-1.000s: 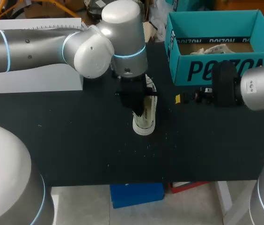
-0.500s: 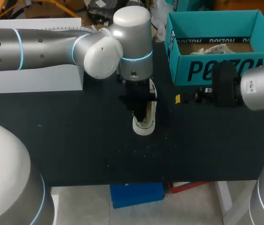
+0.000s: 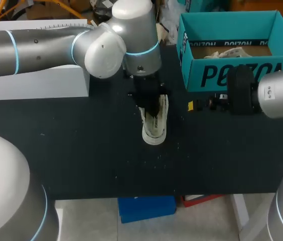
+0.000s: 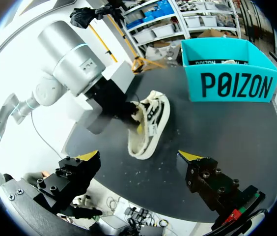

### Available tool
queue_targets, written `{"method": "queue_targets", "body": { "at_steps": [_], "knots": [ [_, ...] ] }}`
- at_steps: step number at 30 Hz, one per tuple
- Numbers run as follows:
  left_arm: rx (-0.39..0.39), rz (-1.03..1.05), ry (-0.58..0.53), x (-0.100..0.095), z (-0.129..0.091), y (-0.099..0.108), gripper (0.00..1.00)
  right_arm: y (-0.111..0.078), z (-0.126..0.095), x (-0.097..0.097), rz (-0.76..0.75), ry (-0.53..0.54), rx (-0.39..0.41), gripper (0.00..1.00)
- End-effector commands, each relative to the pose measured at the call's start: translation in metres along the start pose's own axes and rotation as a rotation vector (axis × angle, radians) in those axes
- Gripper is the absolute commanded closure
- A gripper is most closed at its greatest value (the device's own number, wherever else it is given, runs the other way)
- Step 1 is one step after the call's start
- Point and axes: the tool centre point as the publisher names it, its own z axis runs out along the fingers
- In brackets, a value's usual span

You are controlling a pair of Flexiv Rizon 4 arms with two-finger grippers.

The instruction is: Take the shoe out of the shoebox, open the shoe tongue, remove and reinsert the insole, then place the shoe into the shoebox

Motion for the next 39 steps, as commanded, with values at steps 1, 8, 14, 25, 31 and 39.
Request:
{"method": "queue_targets", "body": {
  "at_steps": [1, 8, 14, 25, 31, 39],
  "knots": [
    [-0.068, -0.022, -0.087, 0.017, -0.06, -0.005, 1.0, 0.0, 0.0, 0.001, 0.0, -0.001, 0.0, 0.0],
    [-0.165, -0.178, -0.246, 0.025, -0.104, 0.025, 1.0, 0.0, 0.0, 0.001, 0.0, -0.001, 0.0, 0.0],
    [-0.288, -0.405, -0.258, 0.041, -0.116, 0.061, 1.0, 0.0, 0.0, 0.001, 0.0, -0.001, 0.0, 0.0],
    [-0.315, -0.432, -0.166, 0.033, -0.082, 0.097, 1.0, 0.0, 0.0, 0.001, 0.0, -0.001, 0.0, 0.0],
    [-0.267, -0.396, -0.136, 0.023, -0.061, 0.095, 1.0, 0.0, 0.0, 0.001, 0.0, -0.001, 0.0, 0.0],
    [-0.133, -0.385, -0.1, 0.019, -0.041, 0.063, 1.0, 0.0, 0.0, 0.001, 0.0, -0.001, 0.0, 0.0]
  ]
}}
